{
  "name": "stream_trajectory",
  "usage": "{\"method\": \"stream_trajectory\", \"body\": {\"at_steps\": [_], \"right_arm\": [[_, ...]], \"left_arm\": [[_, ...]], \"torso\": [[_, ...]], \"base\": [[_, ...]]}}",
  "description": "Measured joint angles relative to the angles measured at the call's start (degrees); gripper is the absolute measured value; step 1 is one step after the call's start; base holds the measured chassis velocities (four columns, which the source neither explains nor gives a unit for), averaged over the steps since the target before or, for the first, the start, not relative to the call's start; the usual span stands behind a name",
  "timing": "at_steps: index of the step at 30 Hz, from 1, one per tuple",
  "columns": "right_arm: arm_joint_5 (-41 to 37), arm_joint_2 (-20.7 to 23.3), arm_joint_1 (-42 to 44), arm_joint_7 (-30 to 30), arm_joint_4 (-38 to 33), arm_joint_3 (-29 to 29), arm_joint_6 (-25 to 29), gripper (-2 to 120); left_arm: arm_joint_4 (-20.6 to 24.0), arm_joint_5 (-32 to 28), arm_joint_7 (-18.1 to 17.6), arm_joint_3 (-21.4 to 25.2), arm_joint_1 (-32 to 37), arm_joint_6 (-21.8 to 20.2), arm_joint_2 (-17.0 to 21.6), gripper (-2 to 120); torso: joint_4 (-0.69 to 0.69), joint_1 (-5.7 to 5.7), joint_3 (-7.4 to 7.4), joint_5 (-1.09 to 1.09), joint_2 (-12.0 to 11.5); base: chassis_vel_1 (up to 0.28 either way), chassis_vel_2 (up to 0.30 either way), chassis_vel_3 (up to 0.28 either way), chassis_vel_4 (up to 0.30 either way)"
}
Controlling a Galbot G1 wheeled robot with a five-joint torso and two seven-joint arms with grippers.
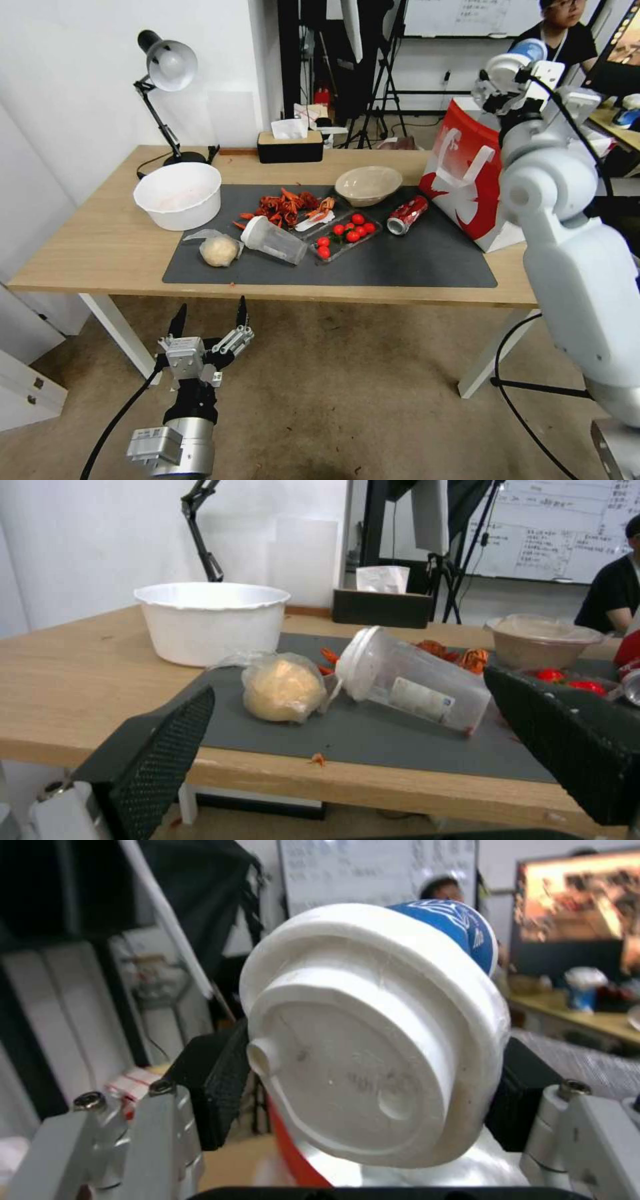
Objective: Pick up the trash from the table and place it into the takeout bag.
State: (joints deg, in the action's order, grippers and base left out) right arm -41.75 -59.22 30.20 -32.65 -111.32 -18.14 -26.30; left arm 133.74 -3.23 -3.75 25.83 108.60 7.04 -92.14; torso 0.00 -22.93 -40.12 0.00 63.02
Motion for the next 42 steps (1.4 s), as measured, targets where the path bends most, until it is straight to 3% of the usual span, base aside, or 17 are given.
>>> {"method": "stream_trajectory", "body": {"at_steps": [2, 8, 11, 24, 34, 42], "right_arm": [[-0.63, 0.07, -0.89, -0.71, 0.84, 0.04, -0.72, 67], [-5.37, 0.09, -5.08, -7.49, 8.79, 0.06, -6.83, 90], [-6.64, 0.03, -5.47, -8.17, 10.28, -0.38, -6.76, 98], [-6.70, 0.59, -4.00, -6.94, 10.00, -0.72, -5.91, 100], [-3.52, 2.52, 4.44, 3.49, -0.01, -2.33, 1.11, 100], [6.07, 5.01, 22.07, 15.62, -6.34, -7.65, 8.90, 100]], "left_arm": [[0.02, -0.02, 0.02, 0.00, 0.02, 0.02, 0.01, 100], [0.45, -0.52, 0.27, 0.23, 0.22, 0.19, 0.00, 100], [0.12, -0.62, 0.30, 0.20, -0.05, 0.18, 0.01, 100], [0.28, -0.53, 0.33, -0.10, 0.26, 0.17, 0.00, 100], [0.66, -0.46, 0.48, -0.06, 0.76, 0.67, 0.00, 100], [0.67, -0.46, 0.60, -0.08, 0.96, 0.87, 0.01, 100]], "torso": [[0.00, 0.00, 0.01, 0.00, 0.00], [-0.01, 0.00, 0.00, 0.01, 0.00], [-0.01, 0.00, 0.01, 0.00, 0.00], [0.00, 0.01, 0.01, 0.00, 0.00], [0.00, 0.02, 0.02, -0.01, 0.01], [-0.02, 0.01, 0.01, 0.01, 0.01]], "base": [[0.000, 0.000, 0.000, 0.000], [0.000, 0.000, 0.000, 0.000], [0.000, 0.000, 0.000, 0.000], [0.000, 0.000, 0.000, 0.000], [0.000, 0.000, 0.000, 0.000], [0.000, 0.000, 0.000, 0.000]]}}
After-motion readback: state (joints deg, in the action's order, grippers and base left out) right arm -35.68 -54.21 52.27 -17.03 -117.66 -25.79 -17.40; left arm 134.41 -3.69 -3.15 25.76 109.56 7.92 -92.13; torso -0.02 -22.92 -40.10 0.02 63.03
